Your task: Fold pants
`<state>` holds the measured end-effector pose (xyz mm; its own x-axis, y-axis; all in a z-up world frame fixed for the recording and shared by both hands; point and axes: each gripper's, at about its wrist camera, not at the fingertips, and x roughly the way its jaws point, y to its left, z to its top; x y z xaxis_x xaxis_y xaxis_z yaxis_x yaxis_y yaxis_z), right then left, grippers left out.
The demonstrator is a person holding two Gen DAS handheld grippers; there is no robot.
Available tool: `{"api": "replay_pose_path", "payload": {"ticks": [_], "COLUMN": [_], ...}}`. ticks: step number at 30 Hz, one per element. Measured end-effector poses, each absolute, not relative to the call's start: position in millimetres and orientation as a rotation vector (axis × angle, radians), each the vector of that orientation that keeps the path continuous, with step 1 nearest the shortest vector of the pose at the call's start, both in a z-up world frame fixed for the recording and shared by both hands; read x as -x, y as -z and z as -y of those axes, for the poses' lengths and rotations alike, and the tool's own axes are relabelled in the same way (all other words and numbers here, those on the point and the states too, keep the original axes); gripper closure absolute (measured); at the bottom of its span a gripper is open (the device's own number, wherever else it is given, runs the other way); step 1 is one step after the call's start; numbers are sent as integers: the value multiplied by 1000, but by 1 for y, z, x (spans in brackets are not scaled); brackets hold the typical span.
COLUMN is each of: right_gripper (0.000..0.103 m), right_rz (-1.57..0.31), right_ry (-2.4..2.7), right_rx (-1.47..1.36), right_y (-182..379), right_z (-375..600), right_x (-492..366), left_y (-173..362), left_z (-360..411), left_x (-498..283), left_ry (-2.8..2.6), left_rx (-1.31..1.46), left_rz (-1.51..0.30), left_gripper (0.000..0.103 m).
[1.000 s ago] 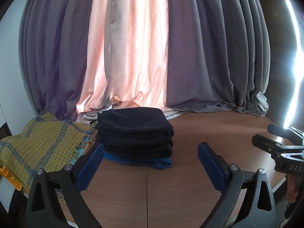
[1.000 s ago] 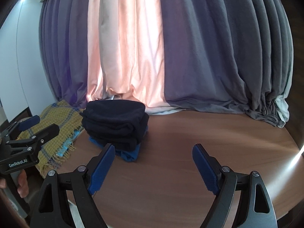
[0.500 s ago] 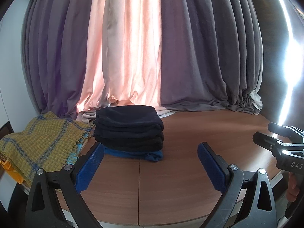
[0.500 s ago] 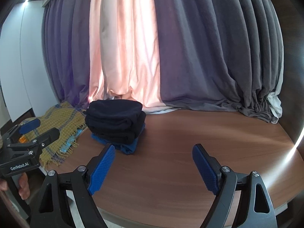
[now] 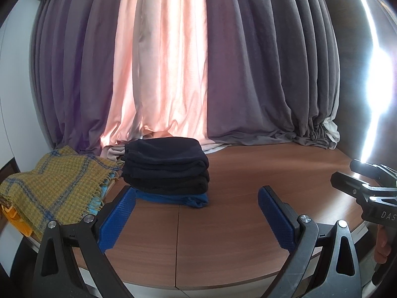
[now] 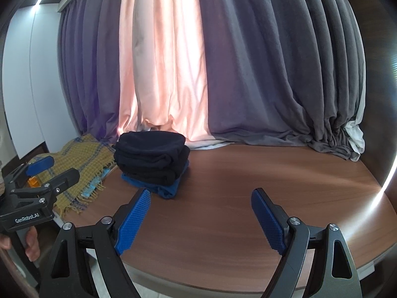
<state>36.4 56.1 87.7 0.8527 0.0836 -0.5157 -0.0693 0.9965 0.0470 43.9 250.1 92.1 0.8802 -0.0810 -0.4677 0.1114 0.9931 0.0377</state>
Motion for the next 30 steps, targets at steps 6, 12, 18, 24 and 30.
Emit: {"api": "replay_pose_path", "payload": {"ticks": [6,12,18,24,30], "right_gripper": [19,19,19,19,19], "right_rz": [-543,-540,-538,-541,-541], "right_ry": [-75,-70,-66,-63,-60], "right_rx": [-26,-27,-31,-36,-36], "right_y": [-88,-88,-91,-93,-92], "right_z": [-57,-55,-51,-45,-47], "right_x": [-35,-29,-23,-21,-21], "left_y": [-92,-93,-94,-97,-97], "left_z": [-248,-245,-241,-242,-241], "left_x": [-40,-34,-28,-23,-22], "left_ry": [99,99,87,100,88], "left_rx": [-62,-62,-66,-49,-44], "left_rz": [-484,-489,-497,-494,-487], "left_gripper": [0,0,0,0,0]}}
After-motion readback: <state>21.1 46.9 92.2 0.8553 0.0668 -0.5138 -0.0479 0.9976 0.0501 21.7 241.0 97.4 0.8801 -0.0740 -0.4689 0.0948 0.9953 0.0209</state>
